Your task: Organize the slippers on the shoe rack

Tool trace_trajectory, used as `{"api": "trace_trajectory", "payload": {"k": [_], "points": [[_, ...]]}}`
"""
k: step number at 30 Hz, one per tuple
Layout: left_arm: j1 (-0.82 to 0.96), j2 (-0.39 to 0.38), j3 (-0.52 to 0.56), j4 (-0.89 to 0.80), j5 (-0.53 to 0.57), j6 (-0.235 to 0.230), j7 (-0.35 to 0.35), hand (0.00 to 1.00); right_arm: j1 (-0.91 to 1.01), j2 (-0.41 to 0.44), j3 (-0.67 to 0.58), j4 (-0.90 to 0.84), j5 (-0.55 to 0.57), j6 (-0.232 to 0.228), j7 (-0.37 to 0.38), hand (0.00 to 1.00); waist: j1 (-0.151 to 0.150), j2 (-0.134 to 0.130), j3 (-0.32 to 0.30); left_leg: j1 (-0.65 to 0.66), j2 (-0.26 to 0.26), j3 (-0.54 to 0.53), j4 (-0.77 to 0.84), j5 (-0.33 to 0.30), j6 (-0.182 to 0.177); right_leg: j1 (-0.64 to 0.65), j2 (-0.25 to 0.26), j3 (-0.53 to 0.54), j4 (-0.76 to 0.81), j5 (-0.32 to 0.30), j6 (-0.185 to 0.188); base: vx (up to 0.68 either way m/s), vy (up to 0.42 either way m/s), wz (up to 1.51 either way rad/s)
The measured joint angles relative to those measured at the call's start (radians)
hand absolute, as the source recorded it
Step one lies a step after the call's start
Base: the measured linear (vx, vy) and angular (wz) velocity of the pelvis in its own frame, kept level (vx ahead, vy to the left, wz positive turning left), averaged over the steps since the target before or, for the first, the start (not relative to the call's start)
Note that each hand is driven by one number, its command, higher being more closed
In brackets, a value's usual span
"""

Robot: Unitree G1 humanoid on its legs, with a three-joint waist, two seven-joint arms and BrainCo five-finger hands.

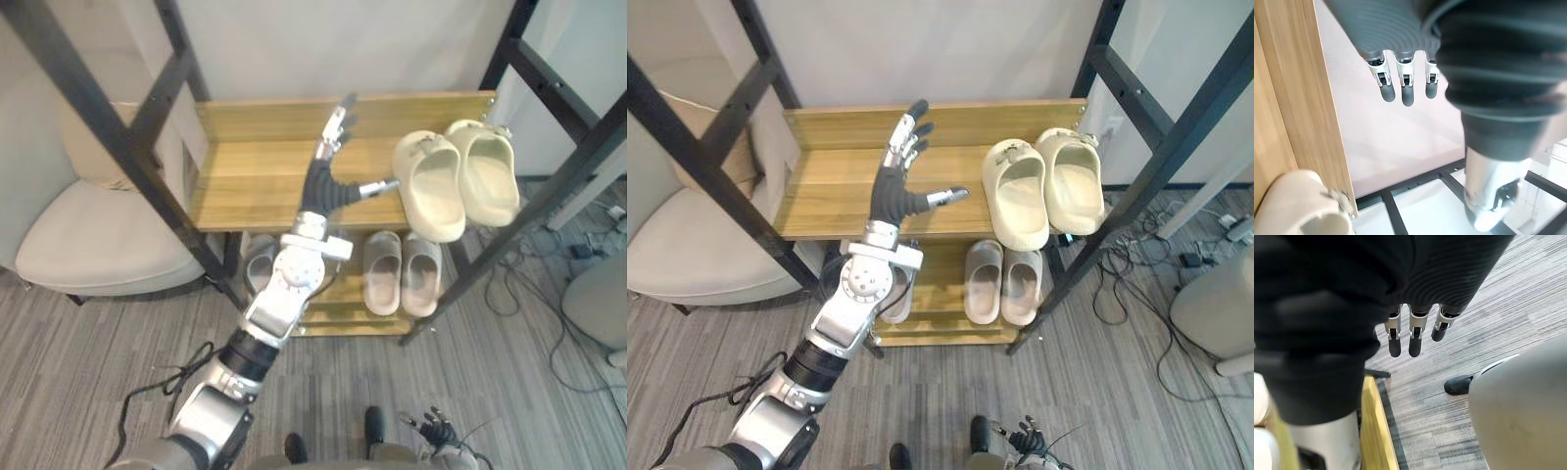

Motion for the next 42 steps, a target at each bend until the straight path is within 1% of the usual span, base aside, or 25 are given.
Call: {"api": "trace_trajectory", "payload": {"k": [1,4,6,8,12,16,20,22,24,31,36,37,42], "points": [[0.03,-0.005,-0.023,0.0,-0.007,-0.005,-0.017,0.0,0.001,-0.001,0.009,0.006,0.0,0.001,-0.001,0.0,0.002,-0.005,-0.007,0.0,-0.003,-0.016,-0.006,0.006,0.001,0.003,-0.002,-0.012,0.0,0.0,0.0,-0.02,-0.013,0.21],[0.068,-0.02,-0.061,0.0,-0.051,-0.007,-0.048,0.0,0.001,-0.001,0.011,0.009,0.0,0.002,-0.004,0.0,0.004,-0.007,-0.009,0.008,-0.005,-0.036,-0.022,0.02,0.001,0.015,-0.004,-0.032,0.0,-0.004,0.001,-0.03,-0.024,0.29],[0.103,-0.026,-0.1,0.015,-0.085,-0.01,-0.071,0.0,-0.007,-0.005,0.016,0.026,0.0,0.013,-0.005,0.0,0.007,-0.009,-0.015,0.027,-0.006,-0.048,-0.05,0.04,0.0,0.029,-0.002,-0.05,0.0,-0.008,-0.003,-0.02,-0.032,0.18],[0.125,-0.026,-0.116,0.056,-0.113,-0.009,-0.092,0.0,-0.008,-0.009,0.036,0.026,0.0,0.013,-0.007,0.0,0.007,-0.01,-0.019,0.045,-0.004,-0.05,-0.076,0.052,-0.004,0.041,0.002,-0.058,0.0,-0.011,-0.005,-0.03,-0.027,0.05],[0.128,-0.025,-0.126,0.134,-0.15,-0.006,-0.111,0.0,-0.014,-0.013,0.05,0.026,0.0,0.015,-0.011,0.0,0.005,-0.013,-0.019,0.054,-0.003,-0.052,-0.099,0.061,-0.014,0.043,0.006,-0.073,-0.003,-0.024,-0.007,-0.03,-0.022,0.04],[0.13,-0.018,-0.143,0.18,-0.163,-0.005,-0.129,0.0,-0.017,-0.014,0.06,0.027,0.0,0.018,-0.014,0.0,0.005,-0.017,-0.018,0.062,0.0,-0.055,-0.106,0.065,-0.013,0.043,0.009,-0.077,-0.006,-0.024,-0.005,0.0,-0.003,0.01],[0.129,-0.016,-0.167,0.226,-0.171,0.0,-0.133,0.0,-0.021,-0.013,0.062,0.03,0.0,0.018,-0.014,0.0,0.001,-0.029,-0.016,0.065,0.004,-0.055,-0.105,0.065,-0.013,0.044,0.014,-0.076,-0.006,-0.024,-0.004,0.02,-0.011,-0.03],[0.129,-0.014,-0.166,0.254,-0.18,0.013,-0.135,0.0,-0.046,-0.011,0.08,0.044,0.001,0.019,-0.014,0.0,-0.012,-0.042,-0.007,0.064,0.005,-0.055,-0.105,0.063,-0.014,0.043,0.016,-0.075,-0.007,-0.024,-0.004,0.0,0.0,0.0],[0.129,-0.009,-0.167,0.275,-0.186,0.015,-0.135,0.0,-0.058,-0.004,0.08,0.045,0.001,0.02,-0.014,0.0,-0.02,-0.046,-0.005,0.062,0.005,-0.053,-0.105,0.063,-0.014,0.039,0.016,-0.073,-0.008,-0.024,-0.003,-0.01,-0.003,-0.02],[0.128,-0.008,-0.176,0.29,-0.212,0.016,-0.135,0.0,-0.079,0.013,0.078,0.046,0.003,0.02,-0.015,0.0,-0.03,-0.05,-0.003,0.054,0.005,-0.048,-0.105,0.063,-0.014,0.03,0.016,-0.067,-0.009,-0.023,-0.004,-0.01,-0.005,-0.01],[0.126,-0.008,-0.213,0.301,-0.217,0.016,-0.135,0.0,-0.082,0.017,0.078,0.046,0.003,0.02,-0.016,0.0,-0.033,-0.055,0.001,0.055,0.007,-0.037,-0.1,0.058,-0.016,0.029,0.019,-0.053,-0.009,-0.023,-0.004,-0.02,-0.008,-0.06],[0.115,-0.009,-0.22,0.326,-0.217,0.018,-0.135,0.0,-0.088,0.02,0.078,0.046,0.003,0.02,-0.017,0.0,-0.037,-0.058,0.005,0.055,0.008,-0.032,-0.095,0.054,-0.017,0.028,0.02,-0.048,-0.009,-0.023,-0.004,-0.02,-0.008,-0.09],[0.092,-0.009,-0.244,0.335,-0.218,0.022,-0.135,0.0,-0.094,0.02,0.076,0.046,0.004,0.02,-0.021,0.0,-0.044,-0.057,0.014,0.053,0.008,-0.024,-0.094,0.051,-0.016,0.022,0.021,-0.043,-0.009,-0.023,-0.004,-0.01,-0.007,-0.06]]}}
